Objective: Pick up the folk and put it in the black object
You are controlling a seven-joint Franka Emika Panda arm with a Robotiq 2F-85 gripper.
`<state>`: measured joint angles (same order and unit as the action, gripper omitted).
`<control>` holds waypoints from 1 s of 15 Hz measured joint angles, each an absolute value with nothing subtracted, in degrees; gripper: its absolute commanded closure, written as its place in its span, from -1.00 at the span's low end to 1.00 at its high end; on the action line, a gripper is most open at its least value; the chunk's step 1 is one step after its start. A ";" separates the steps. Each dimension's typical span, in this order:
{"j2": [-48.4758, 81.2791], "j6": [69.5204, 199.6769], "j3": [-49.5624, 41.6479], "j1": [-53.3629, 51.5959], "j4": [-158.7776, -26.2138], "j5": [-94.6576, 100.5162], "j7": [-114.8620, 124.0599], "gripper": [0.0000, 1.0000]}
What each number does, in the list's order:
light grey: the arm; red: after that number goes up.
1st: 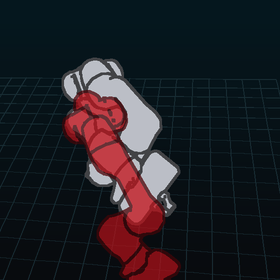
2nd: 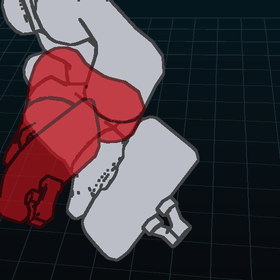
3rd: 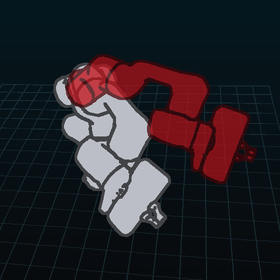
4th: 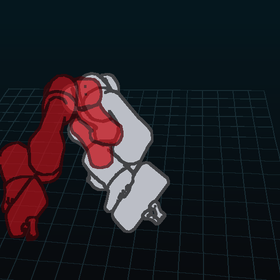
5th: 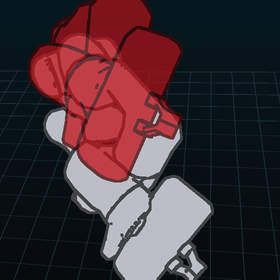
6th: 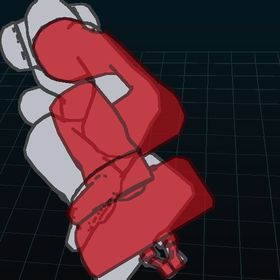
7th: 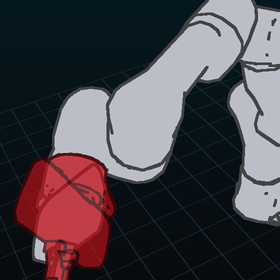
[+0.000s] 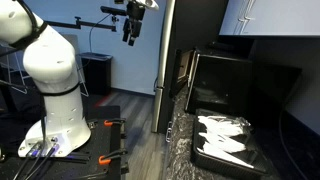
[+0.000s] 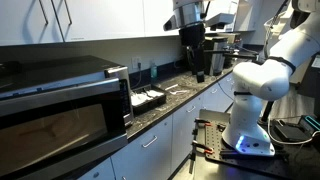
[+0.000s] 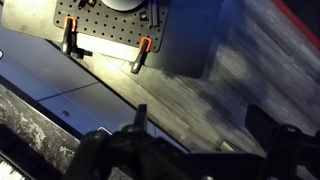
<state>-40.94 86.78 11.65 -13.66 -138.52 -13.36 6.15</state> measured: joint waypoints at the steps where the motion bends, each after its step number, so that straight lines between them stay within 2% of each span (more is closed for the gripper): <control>1: -40.94 86.79 11.65 -13.66 -138.52 -13.36 6.14 -1.00; 8: -40.96 86.80 11.66 -13.42 -138.55 -13.34 6.11 -1.00; 15: -45.12 86.80 7.94 -8.03 -141.76 -10.88 5.94 -1.00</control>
